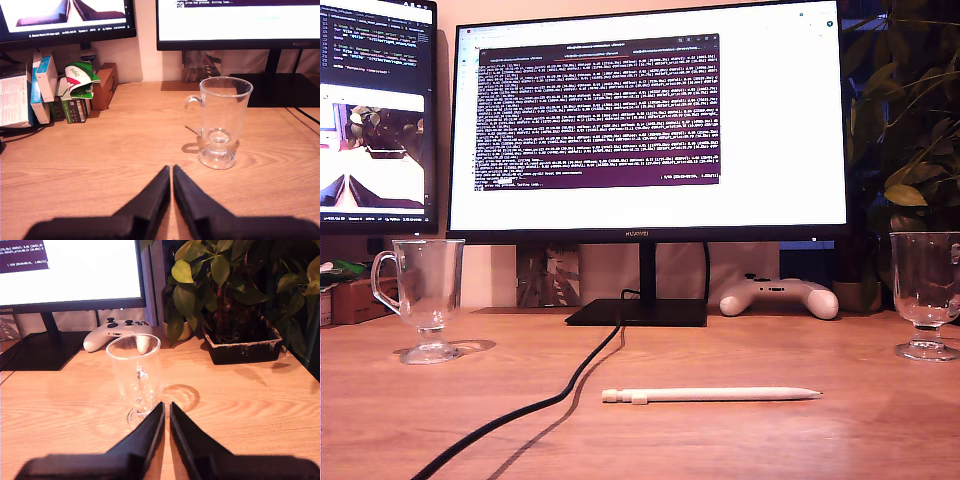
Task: Pick the small glass cups in front of you with each of your hands, and place them behind the white pen
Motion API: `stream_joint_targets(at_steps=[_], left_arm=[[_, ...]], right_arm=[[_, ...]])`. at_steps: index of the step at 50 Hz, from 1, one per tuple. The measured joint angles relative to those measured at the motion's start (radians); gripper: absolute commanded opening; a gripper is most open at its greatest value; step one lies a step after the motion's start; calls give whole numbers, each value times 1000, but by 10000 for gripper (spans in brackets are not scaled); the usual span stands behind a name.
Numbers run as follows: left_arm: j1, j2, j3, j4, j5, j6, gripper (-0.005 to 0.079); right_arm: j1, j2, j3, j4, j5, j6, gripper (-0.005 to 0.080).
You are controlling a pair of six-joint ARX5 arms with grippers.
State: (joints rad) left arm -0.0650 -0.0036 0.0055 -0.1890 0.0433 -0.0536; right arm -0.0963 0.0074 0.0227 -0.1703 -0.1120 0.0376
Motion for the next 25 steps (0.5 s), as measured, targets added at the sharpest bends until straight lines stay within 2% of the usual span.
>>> stream_joint_targets(at_steps=[5, 25], left_arm=[[0, 0, 0, 0, -10, 80, -21], [0, 0, 0, 0, -9, 84, -21]], right_arm=[[0, 0, 0, 0, 0, 0, -13], [0, 0, 0, 0, 0, 0, -13]])
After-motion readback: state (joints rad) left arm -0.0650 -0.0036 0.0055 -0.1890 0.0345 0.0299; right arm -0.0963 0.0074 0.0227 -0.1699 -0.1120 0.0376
